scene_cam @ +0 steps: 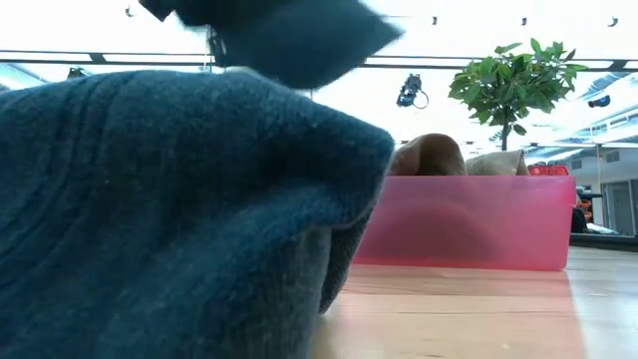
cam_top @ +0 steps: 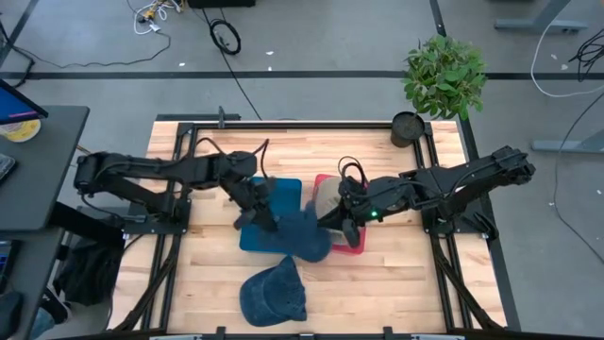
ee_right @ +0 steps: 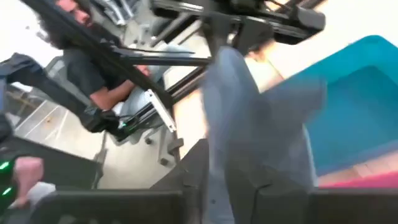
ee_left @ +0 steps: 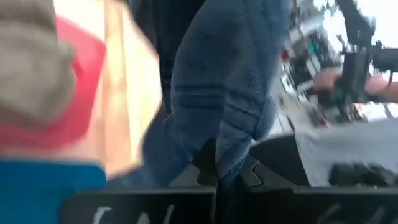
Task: Pick & Place hat
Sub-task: Put the blue cap into the blue bin
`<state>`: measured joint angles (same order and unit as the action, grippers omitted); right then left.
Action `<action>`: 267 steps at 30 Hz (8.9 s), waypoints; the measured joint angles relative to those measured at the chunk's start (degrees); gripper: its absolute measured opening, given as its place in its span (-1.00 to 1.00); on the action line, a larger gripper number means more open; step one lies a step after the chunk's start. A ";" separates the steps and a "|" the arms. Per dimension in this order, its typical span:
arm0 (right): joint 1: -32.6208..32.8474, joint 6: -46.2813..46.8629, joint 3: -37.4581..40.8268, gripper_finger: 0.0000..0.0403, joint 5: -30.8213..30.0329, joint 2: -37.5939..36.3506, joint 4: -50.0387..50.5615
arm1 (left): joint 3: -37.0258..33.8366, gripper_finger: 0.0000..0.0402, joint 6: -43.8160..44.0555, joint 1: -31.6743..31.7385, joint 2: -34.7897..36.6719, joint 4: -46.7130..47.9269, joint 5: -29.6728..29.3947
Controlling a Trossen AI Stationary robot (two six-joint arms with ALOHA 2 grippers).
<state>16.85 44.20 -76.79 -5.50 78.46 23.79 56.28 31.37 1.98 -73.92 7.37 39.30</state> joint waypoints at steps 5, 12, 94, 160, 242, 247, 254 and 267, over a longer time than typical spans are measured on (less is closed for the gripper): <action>-1.17 -1.81 0.00 -0.53 0.61 -0.02 -1.62 | -0.05 -0.98 -6.98 3.87 1.39 11.73 6.65; -3.26 -1.72 0.00 -0.14 0.42 -0.02 -1.77 | 0.06 -0.98 -10.97 10.03 2.53 17.55 15.09; -7.42 -4.85 0.04 0.02 -4.15 -0.04 -2.32 | 16.80 0.39 -34.72 22.54 -16.29 52.20 6.90; 14.12 55.67 18.54 0.02 12.42 29.89 -44.20 | 12.38 0.01 -2.00 -8.24 17.74 21.67 -25.64; 2.05 -8.90 -1.37 -1.00 21.78 7.85 4.82 | 12.38 0.02 -5.06 -6.86 6.88 14.09 -32.14; 0.87 -14.79 -9.04 -1.00 17.49 8.59 11.97 | 12.36 0.02 -7.30 -4.80 3.91 11.53 -23.94; -0.56 -16.11 -13.98 -1.00 17.27 8.55 15.03 | 12.32 0.02 -8.34 -0.75 1.81 10.02 -19.25; -0.46 -15.16 -14.38 -1.00 20.81 8.57 11.14 | 12.38 0.38 -11.55 5.98 1.13 3.57 -7.09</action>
<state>16.39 29.04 -91.18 15.31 87.02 34.93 68.66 19.82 7.97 -72.80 10.94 32.20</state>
